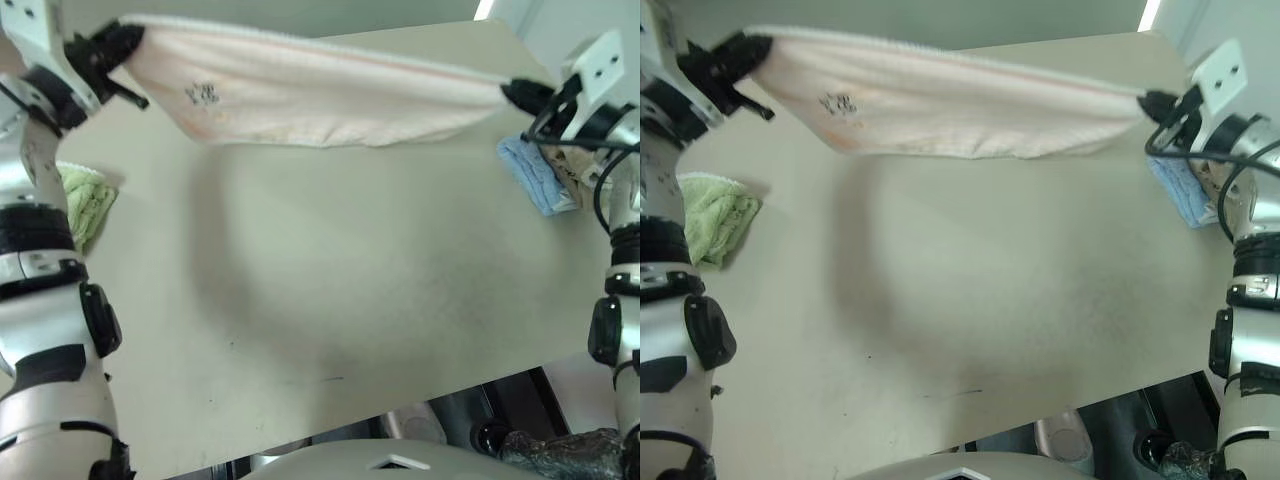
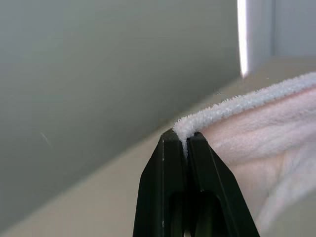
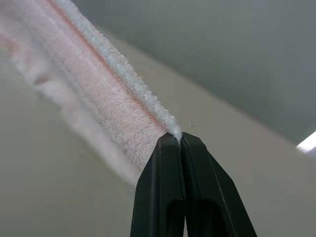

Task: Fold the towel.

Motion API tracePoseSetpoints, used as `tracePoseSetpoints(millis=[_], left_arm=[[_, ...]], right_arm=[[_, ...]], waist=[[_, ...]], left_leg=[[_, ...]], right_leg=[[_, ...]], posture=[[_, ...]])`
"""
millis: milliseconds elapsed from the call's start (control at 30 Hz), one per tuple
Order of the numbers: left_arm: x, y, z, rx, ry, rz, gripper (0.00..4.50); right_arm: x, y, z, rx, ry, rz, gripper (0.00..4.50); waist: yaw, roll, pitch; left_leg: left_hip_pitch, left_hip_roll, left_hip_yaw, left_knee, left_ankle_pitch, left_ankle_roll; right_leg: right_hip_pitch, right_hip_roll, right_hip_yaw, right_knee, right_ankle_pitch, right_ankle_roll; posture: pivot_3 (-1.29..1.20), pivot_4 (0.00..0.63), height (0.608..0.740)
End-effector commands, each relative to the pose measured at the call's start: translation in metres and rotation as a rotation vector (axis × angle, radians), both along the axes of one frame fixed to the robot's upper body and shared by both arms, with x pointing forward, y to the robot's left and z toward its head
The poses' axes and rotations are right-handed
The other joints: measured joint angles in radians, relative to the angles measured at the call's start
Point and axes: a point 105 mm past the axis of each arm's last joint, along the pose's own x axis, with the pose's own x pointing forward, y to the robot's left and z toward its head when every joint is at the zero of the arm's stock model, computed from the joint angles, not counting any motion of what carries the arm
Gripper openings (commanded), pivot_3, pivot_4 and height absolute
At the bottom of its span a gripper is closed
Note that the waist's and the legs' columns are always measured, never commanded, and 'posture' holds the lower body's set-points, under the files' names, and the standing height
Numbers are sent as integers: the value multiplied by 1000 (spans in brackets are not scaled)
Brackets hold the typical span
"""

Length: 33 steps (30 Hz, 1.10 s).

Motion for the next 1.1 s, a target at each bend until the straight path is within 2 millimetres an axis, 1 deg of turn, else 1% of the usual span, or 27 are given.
tracePoseSetpoints(millis=[33, 100, 200, 267, 300, 333, 400, 467, 500, 567, 700, 867, 1000, 1100], left_arm=[[-32, -8, 4, 52, 9, -161, 0], [-49, -13, -9, 42, 89, -254, 0], [-70, -17, -27, 42, 223, -333, 0], [-80, -20, -35, 59, 280, -362, 0], [-82, -21, -37, 62, 295, -368, 0], [-86, -23, -46, 77, 335, -377, 0], [-94, -27, -63, 108, 411, -391, 0], [-99, -28, -74, 120, 456, -397, 0], [-103, -28, -79, 120, 478, -401, 0], [-107, -29, -83, 117, 500, -404, 0], [-118, -24, -106, 165, 591, -385, 0], [-118, -18, -112, 151, 616, -353, 0], [-119, -18, -112, 156, 624, -356, 0], [-119, -19, -110, 157, 623, -360, 0]], right_arm=[[-23, 6, -3, -36, 48, 104, 40], [-40, 12, -16, -54, 128, 179, 40], [-61, 17, -32, -79, 243, 267, 40], [-70, 18, -38, -91, 294, 300, 40], [-73, 18, -39, -94, 306, 307, 40], [-76, 18, -44, -105, 332, 316, 40], [-83, 20, -53, -115, 387, 347, 40], [-90, 23, -58, -119, 430, 381, 40], [-97, 24, -61, -126, 460, 409, 40], [-105, 26, -64, -135, 491, 440, 40], [-122, 28, -76, -153, 574, 488, 40], [-129, 34, -87, -166, 605, 505, 40], [-133, 38, -92, -175, 626, 515, 40], [-137, 40, -100, -182, 655, 517, 40]], waist=[[-1, 0, 0], [-1, 0, 0], [-2, 0, 0], [-2, 0, 0], [-2, 0, 0], [-2, 0, 0], [-2, 0, 0], [-3, 0, 0], [-2, 0, 0], [-1, 0, 0], [-2, 0, 0], [-1, -1, 0], [-1, -1, 0], [-1, -1, 0]], left_leg=[[-1, 0, 0, 1, 0, 0], [-2, 0, 1, 1, 0, 0], [-2, 0, 1, 3, -1, 0], [0, 0, 1, 3, -3, 5], [4, 0, 1, 4, -5, 9], [8, 0, 1, 4, -5, 9], [16, 0, 1, 4, -5, 10], [23, 0, 1, 4, -6, 10], [27, 0, 1, 4, -6, 10], [28, 0, 1, 4, -6, 10], [28, 0, 1, 3, -5, 10], [28, 0, 1, 2, -6, 10], [28, 0, 1, 2, -6, 10], [28, 0, 1, 2, -6, 10]], right_leg=[[0, 0, 0, 0, 0, 0], [-1, 0, 0, 0, 0, 0], [-1, 0, -1, 3, 1, 0], [1, 0, 0, 3, 3, -1], [4, 0, -1, 3, 3, -1], [9, 0, 0, 3, 3, -2], [17, 0, 0, 3, -1, -10], [24, 0, 1, 3, -1, -11], [28, 0, 1, 3, -1, -12], [29, 1, 1, 3, -1, -13], [29, 1, 1, 3, -1, -14], [28, 2, 1, 3, -3, -16], [28, 2, 1, 3, -3, -16], [28, 2, 1, 3, -4, -16]], posture=[[0, 150, 740], [0, 150, 740], [0, 150, 740], [0, 150, 740], [0, 150, 740], [0, 150, 740], [0, 150, 740], [0, 150, 740], [0, 150, 740], [0, 150, 740], [0, 150, 740], [0, 150, 740], [0, 150, 740], [0, 150, 740]])
